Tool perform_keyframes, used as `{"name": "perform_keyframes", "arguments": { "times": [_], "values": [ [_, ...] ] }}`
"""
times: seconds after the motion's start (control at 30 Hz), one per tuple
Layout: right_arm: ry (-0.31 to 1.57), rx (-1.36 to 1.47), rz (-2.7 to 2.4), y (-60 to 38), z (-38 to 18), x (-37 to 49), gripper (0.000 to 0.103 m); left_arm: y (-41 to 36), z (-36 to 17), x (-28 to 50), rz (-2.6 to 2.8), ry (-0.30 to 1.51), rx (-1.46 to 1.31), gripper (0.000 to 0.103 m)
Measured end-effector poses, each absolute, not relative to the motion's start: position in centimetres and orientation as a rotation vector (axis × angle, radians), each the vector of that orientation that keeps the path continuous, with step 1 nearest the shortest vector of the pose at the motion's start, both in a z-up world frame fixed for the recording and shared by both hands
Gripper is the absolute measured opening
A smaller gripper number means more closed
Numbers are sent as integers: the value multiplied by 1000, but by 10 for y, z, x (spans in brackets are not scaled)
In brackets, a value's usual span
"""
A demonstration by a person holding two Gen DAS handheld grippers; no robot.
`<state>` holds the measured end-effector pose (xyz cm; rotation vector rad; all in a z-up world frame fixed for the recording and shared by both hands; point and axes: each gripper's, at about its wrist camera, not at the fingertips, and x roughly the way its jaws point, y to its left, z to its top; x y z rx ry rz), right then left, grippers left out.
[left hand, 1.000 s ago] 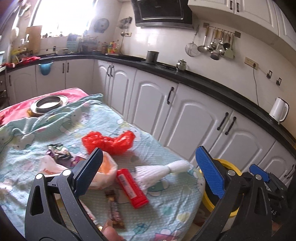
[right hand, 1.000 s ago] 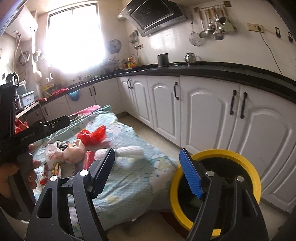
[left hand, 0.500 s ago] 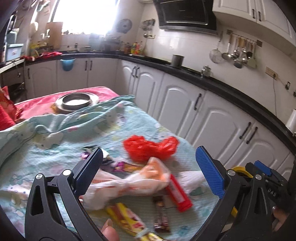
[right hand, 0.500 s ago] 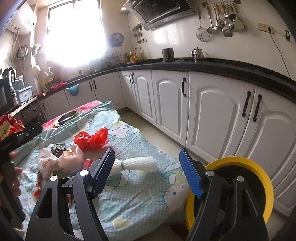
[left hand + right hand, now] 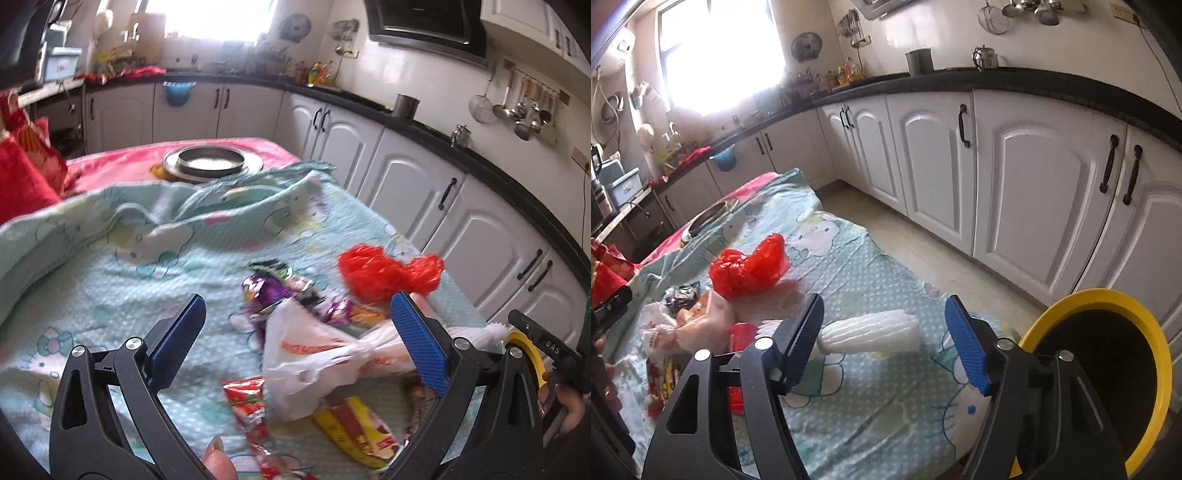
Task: Collect trash
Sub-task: 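Grasp the white plastic bag with the left tool while the right tool grasps the white foam net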
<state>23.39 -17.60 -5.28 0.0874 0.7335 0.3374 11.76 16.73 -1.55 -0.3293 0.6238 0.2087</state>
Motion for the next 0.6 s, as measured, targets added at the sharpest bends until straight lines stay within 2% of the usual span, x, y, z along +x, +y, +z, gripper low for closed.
{"name": "perform_keyframes", "arguments": {
  "times": [0.17,0.3,0.43,0.53,0.6],
  "values": [
    [774,92,330,-173,-67,250,58,180,-32,123,203,677,-389,91],
    [832,125,337,-174,-83,258,50,181,-41,125,169,712,-422,71],
    [870,147,355,-174,-96,257,42,179,-46,127,145,737,-448,59],
    [859,145,358,-176,-96,251,37,177,-48,127,135,744,-447,45],
    [859,149,359,-177,-97,248,32,176,-47,127,134,746,-443,30]
  ]
}}
